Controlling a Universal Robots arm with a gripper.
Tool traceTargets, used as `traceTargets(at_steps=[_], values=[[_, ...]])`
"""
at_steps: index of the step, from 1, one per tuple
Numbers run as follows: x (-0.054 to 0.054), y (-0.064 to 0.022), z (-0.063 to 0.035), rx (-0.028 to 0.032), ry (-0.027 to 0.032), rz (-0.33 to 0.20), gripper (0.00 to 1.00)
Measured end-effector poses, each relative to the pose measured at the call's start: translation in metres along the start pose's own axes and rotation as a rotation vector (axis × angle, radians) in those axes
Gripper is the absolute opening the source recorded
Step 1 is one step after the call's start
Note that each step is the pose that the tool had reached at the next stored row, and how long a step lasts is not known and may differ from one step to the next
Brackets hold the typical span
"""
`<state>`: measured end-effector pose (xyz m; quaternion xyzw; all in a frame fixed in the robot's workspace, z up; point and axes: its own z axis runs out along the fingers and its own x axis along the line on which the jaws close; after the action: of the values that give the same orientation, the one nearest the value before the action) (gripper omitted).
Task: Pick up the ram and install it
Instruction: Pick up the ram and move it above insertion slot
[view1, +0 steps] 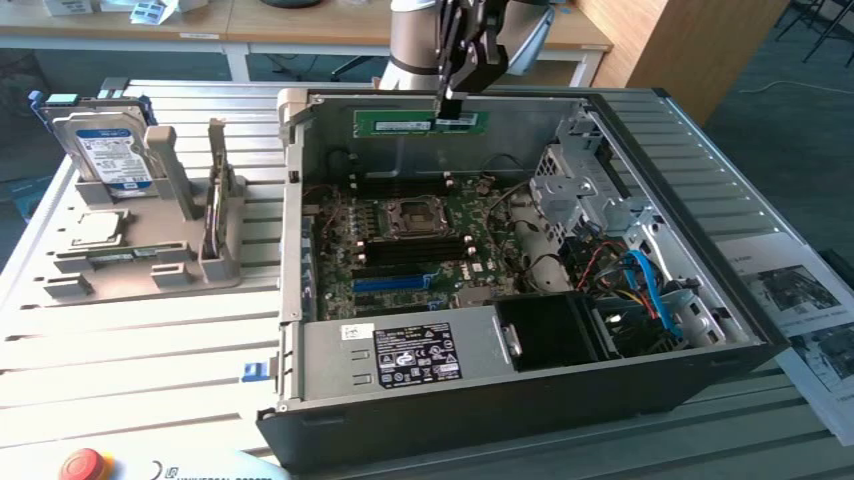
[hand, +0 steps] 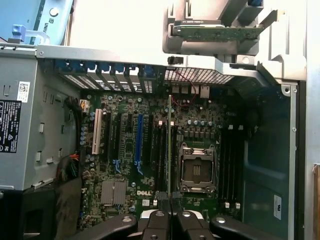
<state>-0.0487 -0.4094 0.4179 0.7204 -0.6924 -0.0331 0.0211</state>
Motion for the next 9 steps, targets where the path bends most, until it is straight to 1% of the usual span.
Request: traceTargets(at_steps=[4, 6, 9], values=[[0.0000, 0.0000, 0.0000, 0.0000, 0.0000, 0.000, 0.12], [-0.0001, -0.0002, 0.0011, 0.0016, -0.0020, 0.000, 0.12], [0.0001, -0.0004, 0.0040, 0.0023, -0.0027, 0.000, 0.12]])
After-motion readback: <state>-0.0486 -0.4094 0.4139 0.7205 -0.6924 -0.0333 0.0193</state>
